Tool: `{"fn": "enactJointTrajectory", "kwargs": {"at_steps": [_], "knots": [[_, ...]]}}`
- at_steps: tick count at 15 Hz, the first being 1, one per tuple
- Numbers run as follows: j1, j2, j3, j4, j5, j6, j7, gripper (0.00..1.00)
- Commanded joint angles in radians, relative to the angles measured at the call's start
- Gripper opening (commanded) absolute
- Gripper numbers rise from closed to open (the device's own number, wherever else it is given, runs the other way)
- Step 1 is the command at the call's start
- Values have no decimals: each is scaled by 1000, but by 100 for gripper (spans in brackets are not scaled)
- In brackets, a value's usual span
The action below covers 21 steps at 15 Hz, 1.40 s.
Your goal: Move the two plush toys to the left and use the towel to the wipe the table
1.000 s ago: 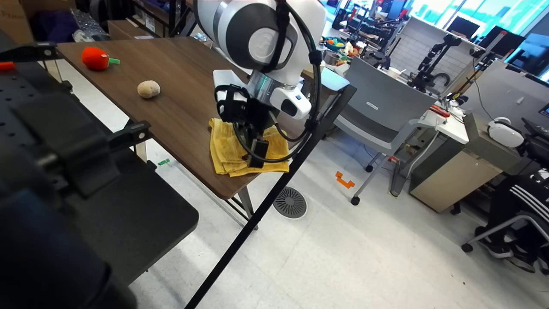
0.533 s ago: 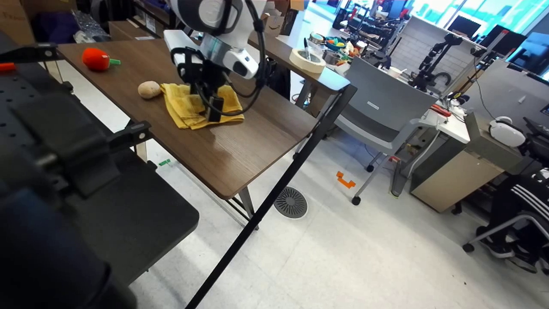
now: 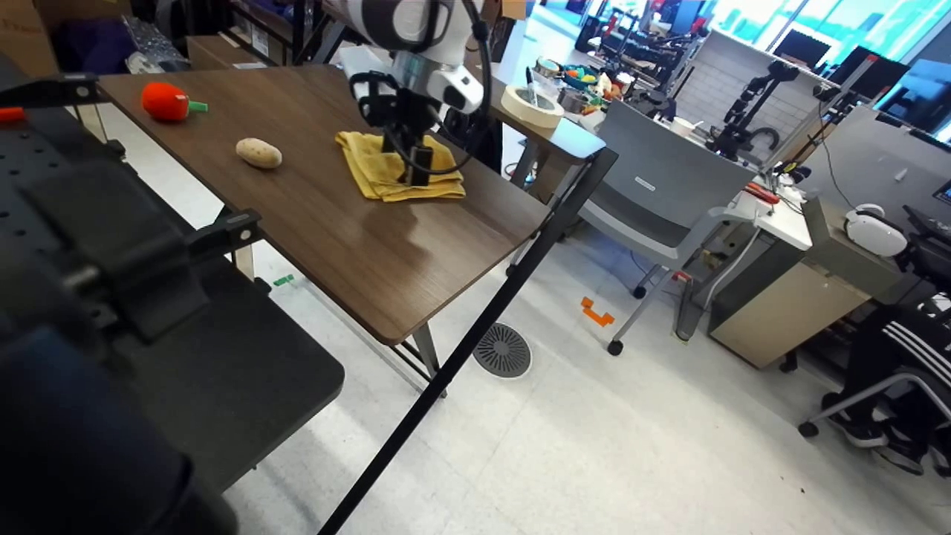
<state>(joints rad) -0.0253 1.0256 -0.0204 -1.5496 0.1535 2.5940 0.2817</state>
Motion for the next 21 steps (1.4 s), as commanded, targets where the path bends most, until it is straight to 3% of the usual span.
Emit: {"fn": "enactJointTrajectory", "kwargs": {"at_steps": [1,4,8,13,18,21], "knots": [[-66,119,-72,185,41,-28,67,100],[-104,193,-96,311,58,-65,134,100],[-52,254,-68,389,31,-93,142,100],[87,236,-22,415,-11,-252,106,100],[293,255,-56,519,-127,-531,210,100],[378,280,-90,592,-225,-639,254,100]]}}
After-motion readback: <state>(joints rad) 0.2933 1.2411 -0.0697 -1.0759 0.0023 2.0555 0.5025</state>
